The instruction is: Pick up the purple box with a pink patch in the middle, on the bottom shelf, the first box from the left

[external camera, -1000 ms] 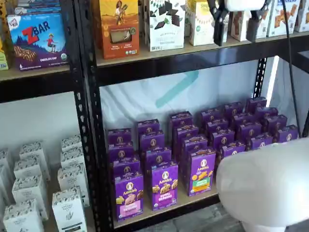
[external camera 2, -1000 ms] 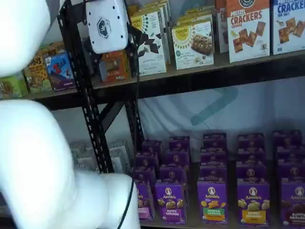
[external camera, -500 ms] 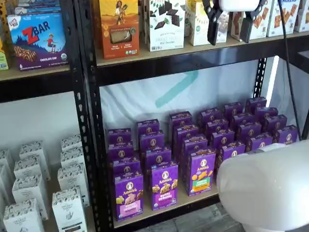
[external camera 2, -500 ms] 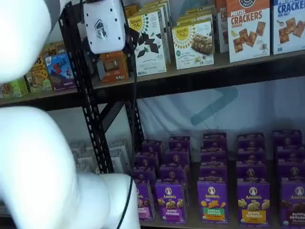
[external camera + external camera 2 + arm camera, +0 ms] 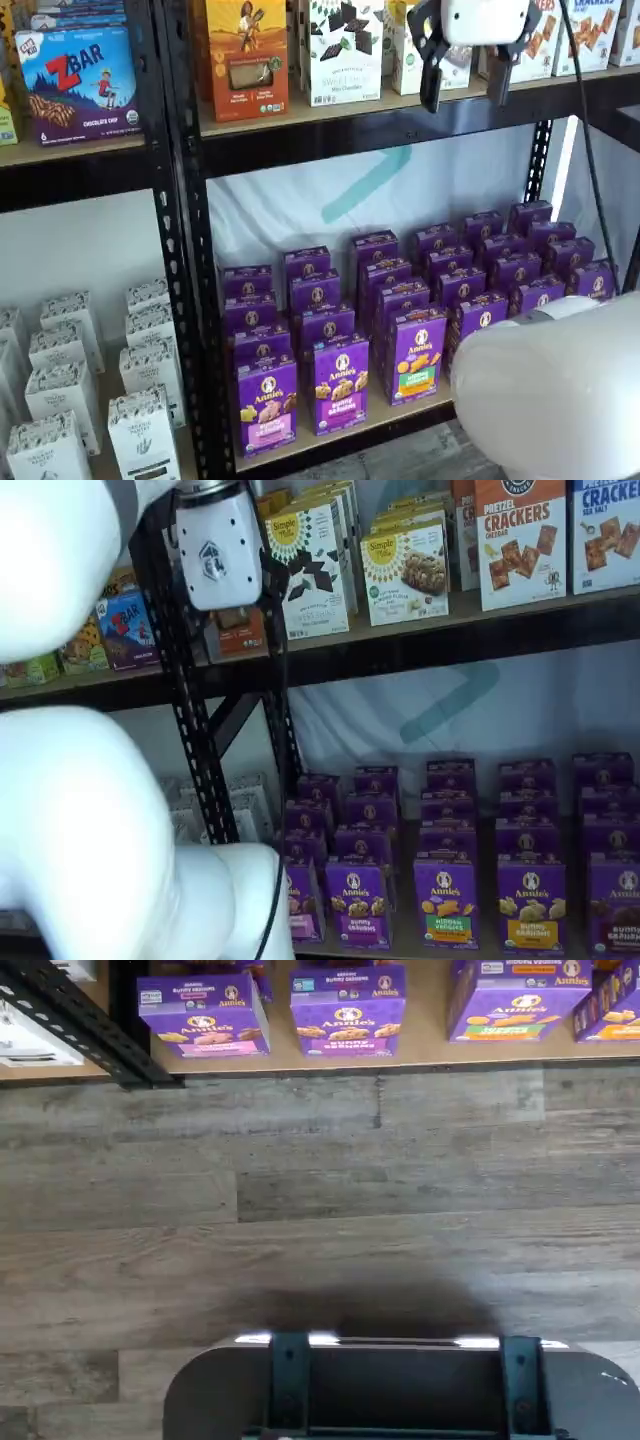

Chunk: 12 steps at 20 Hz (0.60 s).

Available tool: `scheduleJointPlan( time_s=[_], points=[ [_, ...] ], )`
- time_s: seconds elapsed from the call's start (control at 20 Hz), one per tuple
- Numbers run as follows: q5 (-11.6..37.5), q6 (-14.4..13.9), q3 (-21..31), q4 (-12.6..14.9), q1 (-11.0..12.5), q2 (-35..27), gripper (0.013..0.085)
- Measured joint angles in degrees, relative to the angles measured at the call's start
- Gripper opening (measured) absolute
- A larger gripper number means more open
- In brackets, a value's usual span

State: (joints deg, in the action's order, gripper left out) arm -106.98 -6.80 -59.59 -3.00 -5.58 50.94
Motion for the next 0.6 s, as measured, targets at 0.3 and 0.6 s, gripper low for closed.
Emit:
scheduleJointPlan(
  time_s=[0.3, 0.6],
  points=[
    [3.35, -1.73, 4.86, -1.08, -1.61, 0.58, 0.0850],
    [9.12, -3.52, 10.81, -0.52, -3.79, 0.79, 0.0850]
  ],
)
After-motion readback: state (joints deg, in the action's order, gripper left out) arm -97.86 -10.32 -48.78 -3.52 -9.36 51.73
